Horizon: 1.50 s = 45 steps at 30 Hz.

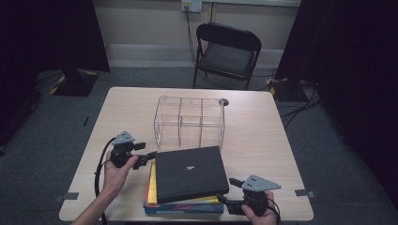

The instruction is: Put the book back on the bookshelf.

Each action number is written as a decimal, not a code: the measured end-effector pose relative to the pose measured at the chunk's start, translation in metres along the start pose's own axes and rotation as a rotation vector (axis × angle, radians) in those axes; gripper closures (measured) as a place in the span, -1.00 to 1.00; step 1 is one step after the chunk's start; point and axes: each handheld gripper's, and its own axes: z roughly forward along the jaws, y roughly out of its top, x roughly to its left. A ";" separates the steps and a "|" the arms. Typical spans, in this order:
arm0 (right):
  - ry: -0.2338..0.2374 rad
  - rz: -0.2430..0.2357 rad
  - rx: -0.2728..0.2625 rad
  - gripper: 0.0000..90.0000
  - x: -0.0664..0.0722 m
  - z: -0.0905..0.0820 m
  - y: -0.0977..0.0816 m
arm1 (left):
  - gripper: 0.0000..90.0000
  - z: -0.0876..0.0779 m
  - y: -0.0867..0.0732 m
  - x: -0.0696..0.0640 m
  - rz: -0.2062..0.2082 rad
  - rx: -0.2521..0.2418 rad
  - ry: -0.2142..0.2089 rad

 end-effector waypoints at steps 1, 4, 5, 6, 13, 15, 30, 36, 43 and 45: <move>0.000 0.001 0.000 -0.42 0.000 0.000 0.000 | -0.31 0.005 0.002 0.002 -0.002 -0.012 -0.015; -0.005 0.001 0.000 -0.43 0.000 0.000 -0.001 | -0.28 0.011 0.000 0.002 0.013 0.002 -0.023; -0.005 0.003 0.000 -0.44 0.000 0.000 -0.001 | -0.25 0.012 -0.003 0.003 -0.002 -0.008 -0.033; -0.005 0.003 0.003 -0.47 0.000 0.000 0.000 | -0.17 0.013 -0.005 0.004 -0.010 -0.015 -0.076; -0.036 -0.033 0.012 -0.54 0.001 0.000 0.002 | 0.25 0.009 -0.005 -0.002 0.044 -0.013 -0.105; -0.030 -0.029 0.014 -0.54 0.000 0.001 0.002 | 0.34 0.008 -0.006 -0.004 0.043 -0.011 -0.113; -0.108 0.067 -0.009 -0.33 -0.038 0.003 0.011 | 0.15 -0.021 -0.018 -0.032 0.082 0.006 -0.123; -0.134 0.054 -0.007 -0.31 -0.044 0.009 0.018 | 0.04 -0.020 -0.027 -0.029 0.064 0.043 -0.169; -0.167 0.050 -0.019 -0.15 -0.048 0.021 0.027 | -0.22 -0.029 -0.035 -0.028 0.031 0.062 -0.163; -0.159 0.051 -0.019 -0.14 -0.047 0.020 0.026 | -0.22 -0.030 -0.031 -0.024 0.037 0.041 -0.148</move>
